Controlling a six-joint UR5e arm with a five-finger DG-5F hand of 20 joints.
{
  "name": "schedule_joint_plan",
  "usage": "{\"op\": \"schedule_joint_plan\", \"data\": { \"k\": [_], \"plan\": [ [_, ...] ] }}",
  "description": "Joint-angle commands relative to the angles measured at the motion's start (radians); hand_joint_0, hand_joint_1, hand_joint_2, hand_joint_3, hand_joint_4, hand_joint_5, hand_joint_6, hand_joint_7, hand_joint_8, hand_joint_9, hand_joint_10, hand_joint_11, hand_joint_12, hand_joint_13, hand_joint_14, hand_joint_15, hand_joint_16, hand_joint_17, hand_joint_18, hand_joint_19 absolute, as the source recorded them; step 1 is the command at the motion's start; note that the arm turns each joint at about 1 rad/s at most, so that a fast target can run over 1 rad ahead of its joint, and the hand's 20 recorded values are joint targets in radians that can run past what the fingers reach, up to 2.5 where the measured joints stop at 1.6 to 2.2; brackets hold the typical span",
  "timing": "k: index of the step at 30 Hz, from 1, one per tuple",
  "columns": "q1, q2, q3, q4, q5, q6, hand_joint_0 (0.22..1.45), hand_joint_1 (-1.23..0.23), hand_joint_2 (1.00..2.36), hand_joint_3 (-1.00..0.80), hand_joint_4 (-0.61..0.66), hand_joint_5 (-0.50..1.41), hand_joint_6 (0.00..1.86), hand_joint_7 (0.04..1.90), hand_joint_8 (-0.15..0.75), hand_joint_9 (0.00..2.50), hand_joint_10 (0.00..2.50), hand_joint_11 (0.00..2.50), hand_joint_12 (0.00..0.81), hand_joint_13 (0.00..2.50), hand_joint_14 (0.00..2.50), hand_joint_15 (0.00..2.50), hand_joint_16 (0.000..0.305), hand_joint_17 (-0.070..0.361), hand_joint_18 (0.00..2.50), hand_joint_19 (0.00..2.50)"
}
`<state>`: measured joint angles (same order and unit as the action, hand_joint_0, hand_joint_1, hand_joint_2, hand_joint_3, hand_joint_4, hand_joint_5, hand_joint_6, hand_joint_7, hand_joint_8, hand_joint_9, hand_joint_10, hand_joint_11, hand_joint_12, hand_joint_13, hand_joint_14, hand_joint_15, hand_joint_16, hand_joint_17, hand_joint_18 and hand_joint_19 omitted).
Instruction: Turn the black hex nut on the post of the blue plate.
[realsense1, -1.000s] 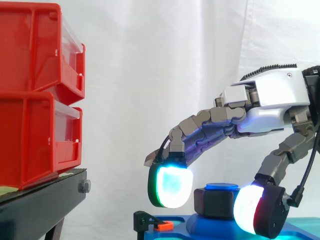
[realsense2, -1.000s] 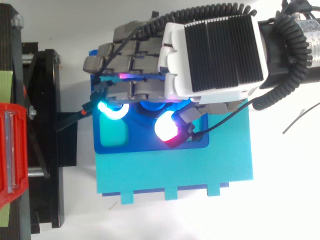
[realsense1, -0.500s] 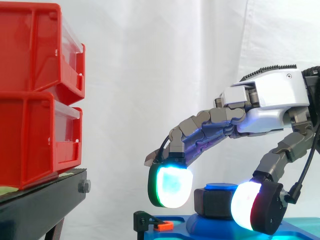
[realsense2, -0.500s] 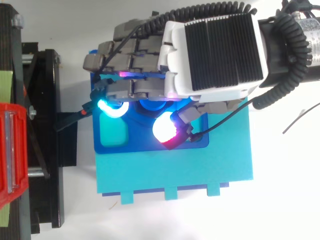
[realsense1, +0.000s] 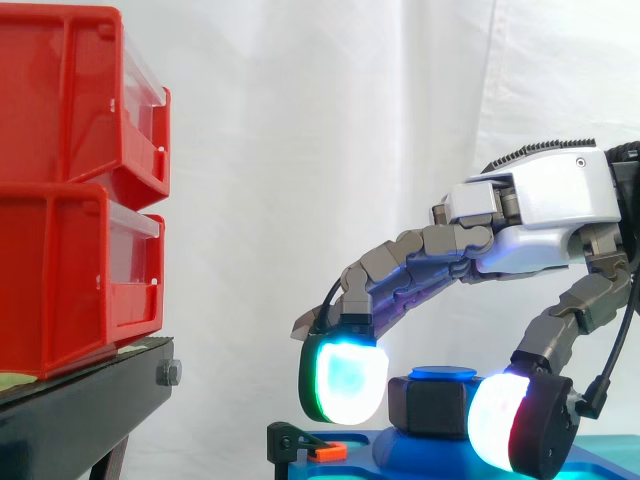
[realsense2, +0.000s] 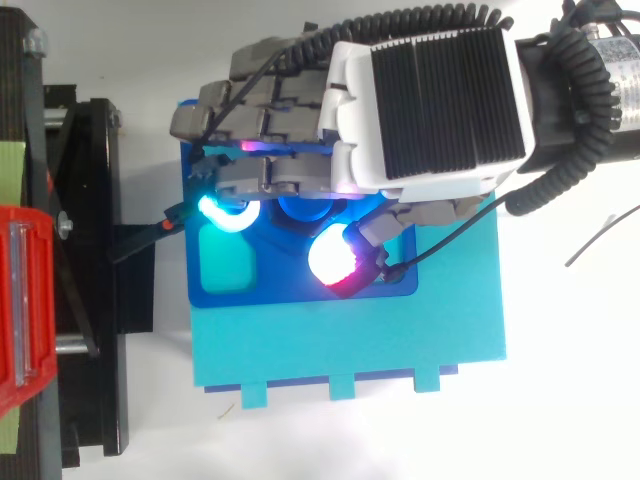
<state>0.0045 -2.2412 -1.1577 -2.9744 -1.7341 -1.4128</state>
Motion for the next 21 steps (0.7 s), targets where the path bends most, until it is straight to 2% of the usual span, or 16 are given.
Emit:
{"op": "schedule_joint_plan", "data": {
  "k": [1, 11, 16, 21],
  "plan": [
    [-0.001, 0.0, 0.0, 0.0, -0.001, 0.0, 0.55, -0.8, 1.0, -0.5, 0.23, -0.22, 0.5, 1.02, 0.233, 0.3, 0.0, 0.0, 0.339, 0.37, 0.0, 0.1, 0.044, 0.098, 0.39, 0.28],
    [-0.006, 0.0, 0.0, -0.006, -0.002, -0.006, 0.58, -0.8, 1.0, -0.5, 0.23, -0.21, 0.5, 1.05, 0.231, 0.32, 0.0, 0.0, 0.333, 0.4, 0.0, 0.1, 0.042, 0.095, 0.41, 0.27],
    [-0.006, 0.0, -0.016, 0.003, -0.002, -0.006, 0.58, -0.8, 1.0, -0.5, 0.23, -0.21, 0.5, 1.05, 0.229, 0.32, 0.0, 0.0, 0.332, 0.41, 0.0, 0.11, 0.042, 0.094, 0.41, 0.28],
    [-0.006, 0.0, -0.019, 0.015, -0.002, -0.006, 0.57, -0.75, 1.0, -0.5, 0.23, -0.21, 0.5, 1.06, 0.239, 0.34, 0.0, 0.0, 0.334, 0.42, 0.0, 0.12, 0.042, 0.094, 0.42, 0.28]
  ]
}}
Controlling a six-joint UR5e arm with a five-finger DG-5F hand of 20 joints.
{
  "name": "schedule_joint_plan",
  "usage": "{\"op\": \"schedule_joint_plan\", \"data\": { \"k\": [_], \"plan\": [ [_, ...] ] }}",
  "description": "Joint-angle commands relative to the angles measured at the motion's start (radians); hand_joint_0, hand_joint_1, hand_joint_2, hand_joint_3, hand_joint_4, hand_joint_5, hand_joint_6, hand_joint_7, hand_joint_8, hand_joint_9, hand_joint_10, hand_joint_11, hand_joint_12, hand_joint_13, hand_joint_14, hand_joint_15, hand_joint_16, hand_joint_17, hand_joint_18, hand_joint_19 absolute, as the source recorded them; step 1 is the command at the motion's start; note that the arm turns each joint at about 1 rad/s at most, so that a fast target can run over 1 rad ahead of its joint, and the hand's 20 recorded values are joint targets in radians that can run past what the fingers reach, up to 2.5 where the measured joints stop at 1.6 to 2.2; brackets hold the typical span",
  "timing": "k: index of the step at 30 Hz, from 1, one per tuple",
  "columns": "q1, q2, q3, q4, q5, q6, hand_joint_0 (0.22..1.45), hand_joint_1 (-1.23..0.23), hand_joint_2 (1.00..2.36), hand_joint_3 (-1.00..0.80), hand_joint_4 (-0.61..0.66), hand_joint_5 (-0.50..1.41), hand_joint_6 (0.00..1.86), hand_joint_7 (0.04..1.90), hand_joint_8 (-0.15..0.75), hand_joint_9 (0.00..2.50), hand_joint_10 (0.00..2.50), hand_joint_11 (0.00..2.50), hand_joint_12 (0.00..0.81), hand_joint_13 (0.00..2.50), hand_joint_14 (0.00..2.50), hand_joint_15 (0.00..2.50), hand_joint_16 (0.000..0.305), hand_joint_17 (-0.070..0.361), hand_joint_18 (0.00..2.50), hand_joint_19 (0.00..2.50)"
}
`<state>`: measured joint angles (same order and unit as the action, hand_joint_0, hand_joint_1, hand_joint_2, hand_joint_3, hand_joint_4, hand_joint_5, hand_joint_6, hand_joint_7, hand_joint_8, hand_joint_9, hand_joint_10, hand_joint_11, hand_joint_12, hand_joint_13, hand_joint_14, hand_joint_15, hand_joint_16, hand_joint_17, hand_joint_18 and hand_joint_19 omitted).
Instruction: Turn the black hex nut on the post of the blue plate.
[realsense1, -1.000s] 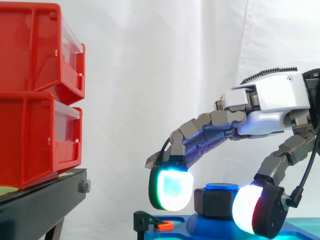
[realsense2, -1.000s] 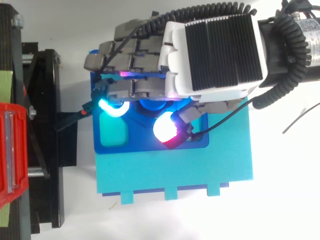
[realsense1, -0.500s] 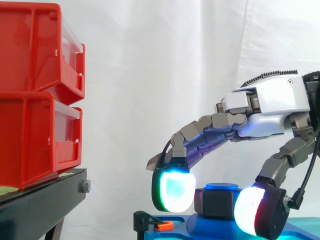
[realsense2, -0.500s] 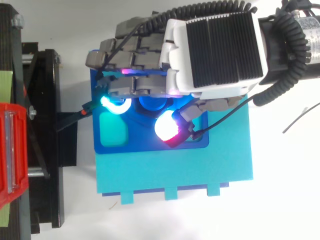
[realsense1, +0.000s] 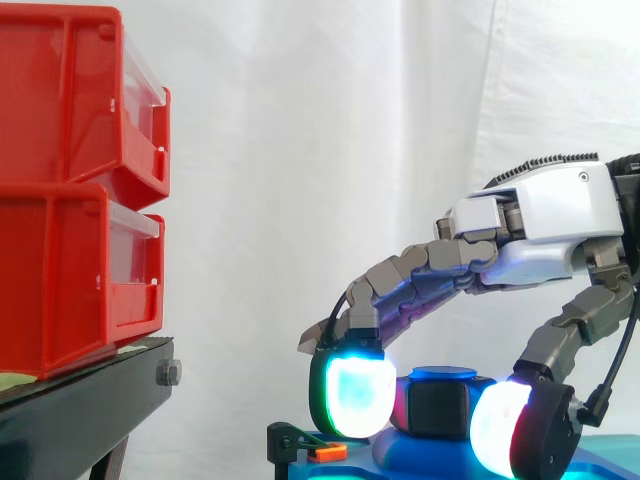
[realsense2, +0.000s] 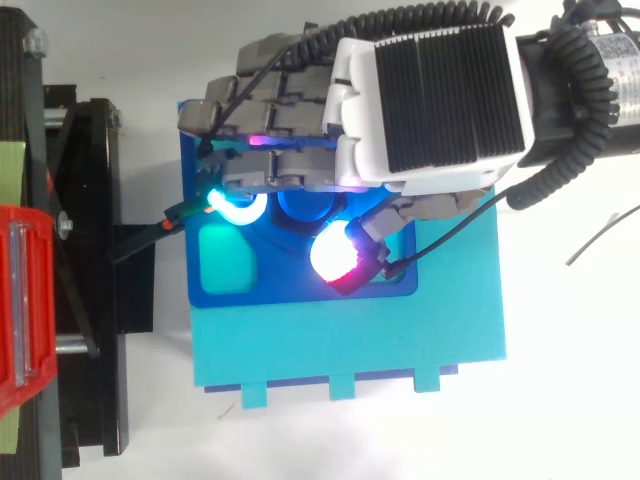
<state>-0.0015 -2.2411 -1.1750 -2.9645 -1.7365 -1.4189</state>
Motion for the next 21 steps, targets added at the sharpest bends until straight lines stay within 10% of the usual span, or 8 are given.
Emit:
{"op": "schedule_joint_plan", "data": {
  "k": [1, 21],
  "plan": [
    [0.0, 0.0, -0.002, 0.005, 0.0, 0.0, 0.57, -0.75, 1.0, -0.5, 0.24, -0.2, 0.5, 1.05, 0.24, 0.34, 0.0, 0.0, 0.335, 0.42, 0.0, 0.11, 0.042, 0.094, 0.42, 0.28],
    [0.0, 0.0, -0.003, 0.008, -0.002, 0.0, 0.6, -0.68, 1.0, -0.49, 0.26, -0.19, 0.5, 1.09, 0.25, 0.4, 0.0, 0.0, 0.33, 0.47, 0.0, 0.12, 0.04, 0.091, 0.44, 0.3]
  ]
}}
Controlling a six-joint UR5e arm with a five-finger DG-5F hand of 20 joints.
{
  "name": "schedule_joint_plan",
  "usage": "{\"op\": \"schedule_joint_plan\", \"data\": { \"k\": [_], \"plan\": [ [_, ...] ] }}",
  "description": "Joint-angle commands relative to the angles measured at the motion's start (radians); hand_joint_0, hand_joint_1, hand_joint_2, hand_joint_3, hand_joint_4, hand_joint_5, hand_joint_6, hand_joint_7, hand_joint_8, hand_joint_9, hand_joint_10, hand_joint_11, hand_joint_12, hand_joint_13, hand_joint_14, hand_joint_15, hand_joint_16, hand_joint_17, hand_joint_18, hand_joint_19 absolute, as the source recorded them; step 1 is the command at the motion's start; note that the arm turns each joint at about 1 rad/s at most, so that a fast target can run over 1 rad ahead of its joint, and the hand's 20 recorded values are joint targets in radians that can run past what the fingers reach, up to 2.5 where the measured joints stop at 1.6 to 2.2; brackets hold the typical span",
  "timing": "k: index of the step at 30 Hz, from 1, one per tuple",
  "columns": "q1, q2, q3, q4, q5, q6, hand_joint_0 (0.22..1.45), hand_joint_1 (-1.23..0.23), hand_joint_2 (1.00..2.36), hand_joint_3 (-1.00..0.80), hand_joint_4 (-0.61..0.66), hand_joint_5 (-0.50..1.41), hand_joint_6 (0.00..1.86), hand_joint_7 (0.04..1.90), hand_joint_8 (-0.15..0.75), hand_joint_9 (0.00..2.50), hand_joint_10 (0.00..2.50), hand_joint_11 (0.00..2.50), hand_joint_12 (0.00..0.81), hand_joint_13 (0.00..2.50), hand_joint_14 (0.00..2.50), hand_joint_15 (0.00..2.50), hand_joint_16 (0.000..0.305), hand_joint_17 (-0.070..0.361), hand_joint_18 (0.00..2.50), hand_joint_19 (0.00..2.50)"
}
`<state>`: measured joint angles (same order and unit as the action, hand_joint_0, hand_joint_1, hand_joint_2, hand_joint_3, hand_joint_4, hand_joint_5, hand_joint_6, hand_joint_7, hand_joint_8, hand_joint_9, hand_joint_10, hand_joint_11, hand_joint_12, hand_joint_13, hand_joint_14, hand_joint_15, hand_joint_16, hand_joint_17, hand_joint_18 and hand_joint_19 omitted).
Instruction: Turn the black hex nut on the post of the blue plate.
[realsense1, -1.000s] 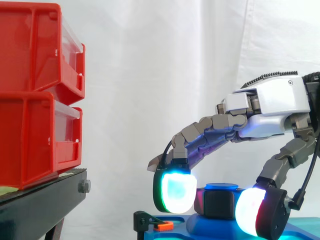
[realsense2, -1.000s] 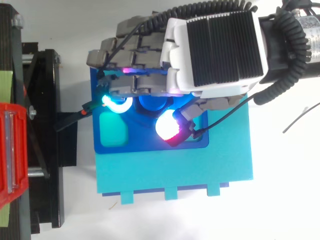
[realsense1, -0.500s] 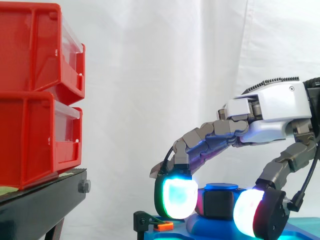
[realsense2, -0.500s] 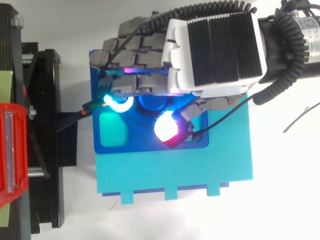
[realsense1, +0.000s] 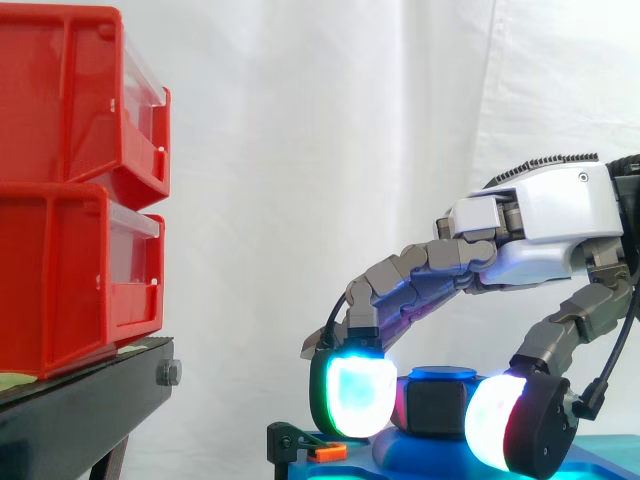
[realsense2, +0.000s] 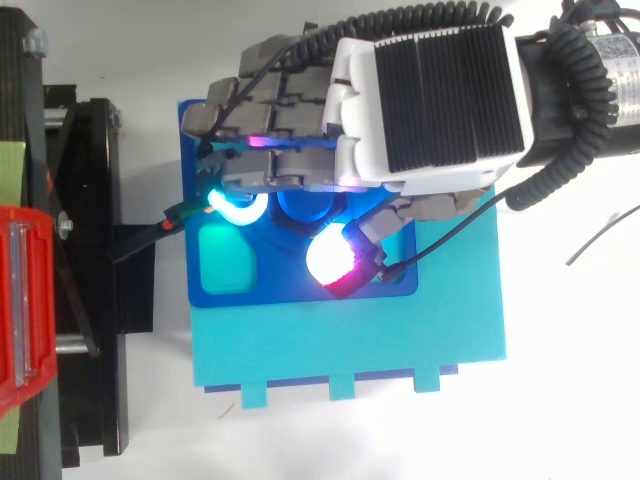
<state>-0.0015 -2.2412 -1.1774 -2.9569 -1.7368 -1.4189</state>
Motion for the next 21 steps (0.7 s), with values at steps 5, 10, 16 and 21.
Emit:
{"op": "schedule_joint_plan", "data": {
  "k": [5, 10, 16, 21],
  "plan": [
    [0.0, 0.0, 0.001, 0.002, -0.001, 0.0, 0.62, -0.71, 1.0, -0.5, 0.23, -0.18, 0.5, 1.1, 0.248, 0.4, 0.0, 0.0, 0.327, 0.48, 0.0, 0.13, 0.04, 0.09, 0.45, 0.28],
    [0.0, 0.0, 0.001, 0.002, -0.001, 0.0, 0.64, -0.73, 1.0, -0.49, 0.21, -0.18, 0.5, 1.1, 0.245, 0.4, 0.0, 0.0, 0.326, 0.49, 0.0, 0.13, 0.039, 0.088, 0.45, 0.28],
    [0.0, 0.0, 0.001, 0.002, -0.001, 0.0, 0.64, -0.72, 1.0, -0.48, 0.21, -0.18, 0.5, 1.1, 0.242, 0.41, 0.0, 0.0, 0.324, 0.49, 0.0, 0.13, 0.039, 0.087, 0.45, 0.29],
    [0.0, 0.0, -0.001, 0.002, -0.001, 0.0, 0.64, -0.72, 1.0, -0.47, 0.22, -0.18, 0.5, 1.1, 0.241, 0.41, 0.0, 0.0, 0.324, 0.49, 0.0, 0.13, 0.039, 0.087, 0.46, 0.29]
  ]
}}
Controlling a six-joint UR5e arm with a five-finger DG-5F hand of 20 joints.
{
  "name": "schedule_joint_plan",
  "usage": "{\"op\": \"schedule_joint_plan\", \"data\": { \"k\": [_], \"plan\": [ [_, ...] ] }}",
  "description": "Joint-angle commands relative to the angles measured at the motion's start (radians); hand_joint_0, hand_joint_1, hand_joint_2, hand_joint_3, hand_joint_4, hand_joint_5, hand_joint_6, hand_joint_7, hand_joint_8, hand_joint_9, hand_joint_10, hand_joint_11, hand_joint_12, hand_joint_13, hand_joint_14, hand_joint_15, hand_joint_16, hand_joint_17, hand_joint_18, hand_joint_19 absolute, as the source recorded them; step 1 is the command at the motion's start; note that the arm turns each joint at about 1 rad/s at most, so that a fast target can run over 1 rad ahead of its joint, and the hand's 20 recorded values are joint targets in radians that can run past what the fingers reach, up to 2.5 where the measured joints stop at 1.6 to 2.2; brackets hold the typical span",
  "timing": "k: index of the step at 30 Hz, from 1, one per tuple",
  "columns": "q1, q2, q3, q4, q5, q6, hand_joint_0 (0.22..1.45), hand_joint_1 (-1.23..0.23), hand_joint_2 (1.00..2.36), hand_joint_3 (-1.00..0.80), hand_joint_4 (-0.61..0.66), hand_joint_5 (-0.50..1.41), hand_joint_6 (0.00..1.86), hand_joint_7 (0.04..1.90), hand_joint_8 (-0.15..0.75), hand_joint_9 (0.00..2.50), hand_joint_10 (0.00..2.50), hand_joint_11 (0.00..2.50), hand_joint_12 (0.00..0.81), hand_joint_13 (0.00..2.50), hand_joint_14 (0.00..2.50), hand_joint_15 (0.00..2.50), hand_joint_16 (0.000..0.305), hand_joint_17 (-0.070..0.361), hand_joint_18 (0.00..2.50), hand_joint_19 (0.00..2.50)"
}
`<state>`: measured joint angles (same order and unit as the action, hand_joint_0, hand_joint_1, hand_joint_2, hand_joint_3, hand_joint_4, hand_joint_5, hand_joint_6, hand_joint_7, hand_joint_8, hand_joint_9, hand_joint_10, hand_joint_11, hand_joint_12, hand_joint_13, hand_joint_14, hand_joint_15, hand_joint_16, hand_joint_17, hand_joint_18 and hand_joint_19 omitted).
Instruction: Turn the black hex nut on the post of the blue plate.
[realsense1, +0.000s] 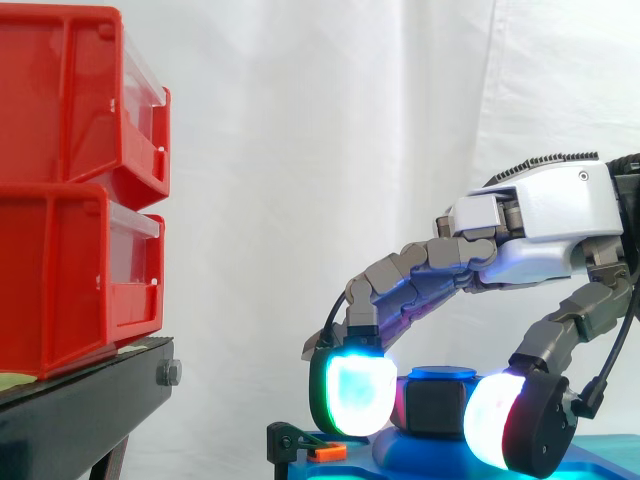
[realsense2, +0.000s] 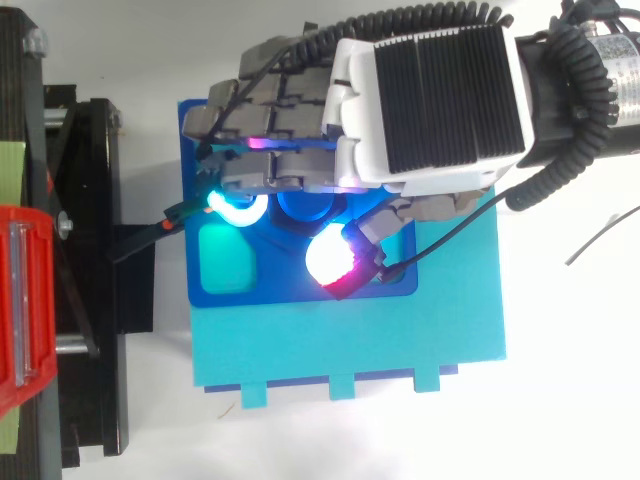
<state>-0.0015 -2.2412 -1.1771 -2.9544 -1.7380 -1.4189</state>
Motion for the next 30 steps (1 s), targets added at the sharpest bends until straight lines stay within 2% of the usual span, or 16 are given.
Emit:
{"op": "schedule_joint_plan", "data": {
  "k": [1, 10, 14, 20, 24, 27, 28, 30],
  "plan": [
    [0.0, 0.0, -0.001, 0.0, 0.0, 0.0, 0.64, -0.72, 1.0, -0.47, 0.21, -0.18, 0.5, 1.1, 0.241, 0.41, 0.0, 0.0, 0.324, 0.49, 0.0, 0.13, 0.039, 0.087, 0.46, 0.29],
    [0.0, 0.0, -0.001, 0.0, 0.0, 0.0, 0.63, -0.7, 1.0, -0.48, 0.22, -0.18, 0.5, 1.1, 0.242, 0.41, 0.0, 0.0, 0.324, 0.49, 0.01, 0.14, 0.039, 0.087, 0.46, 0.29],
    [0.0, 0.0, -0.001, 0.0, 0.0, 0.0, 0.55, -0.67, 1.0, -0.5, 0.24, -0.19, 0.5, 1.09, 0.251, 0.38, 0.0, 0.0, 0.337, 0.47, 0.01, 0.14, 0.041, 0.093, 0.45, 0.3],
    [0.0, 0.0, 0.002, 0.003, 0.0, 0.003, 0.47, -0.63, 1.0, -0.5, 0.24, -0.22, 0.5, 0.92, 0.266, 0.34, 0.0, 0.0, 0.372, 0.44, 0.0, 0.13, 0.049, 0.11, 0.43, 0.29],
    [0.008, 0.0, 0.042, -0.006, -0.003, 0.018, 0.44, -0.62, 1.0, -0.5, 0.2, -0.25, 0.5, 0.82, 0.267, 0.31, 0.0, 0.0, 0.382, 0.42, 0.0, 0.13, 0.052, 0.116, 0.43, 0.29],
    [0.011, 0.002, 0.085, -0.029, -0.011, 0.023, 0.43, -0.62, 1.0, -0.5, 0.19, -0.25, 0.5, 0.78, 0.265, 0.29, 0.0, 0.0, 0.387, 0.4, 0.0, 0.12, 0.053, 0.119, 0.42, 0.29],
    [0.012, 0.002, 0.109, -0.054, -0.015, 0.023, 0.43, -0.62, 1.0, -0.5, 0.18, -0.26, 0.5, 0.77, 0.266, 0.29, 0.0, 0.0, 0.387, 0.41, 0.0, 0.12, 0.053, 0.119, 0.42, 0.29],
    [0.012, 0.002, 0.12, -0.066, -0.017, 0.023, 0.43, -0.62, 1.0, -0.5, 0.18, -0.26, 0.5, 0.76, 0.266, 0.28, 0.0, 0.0, 0.39, 0.4, 0.0, 0.12, 0.053, 0.12, 0.42, 0.29]
  ]
}}
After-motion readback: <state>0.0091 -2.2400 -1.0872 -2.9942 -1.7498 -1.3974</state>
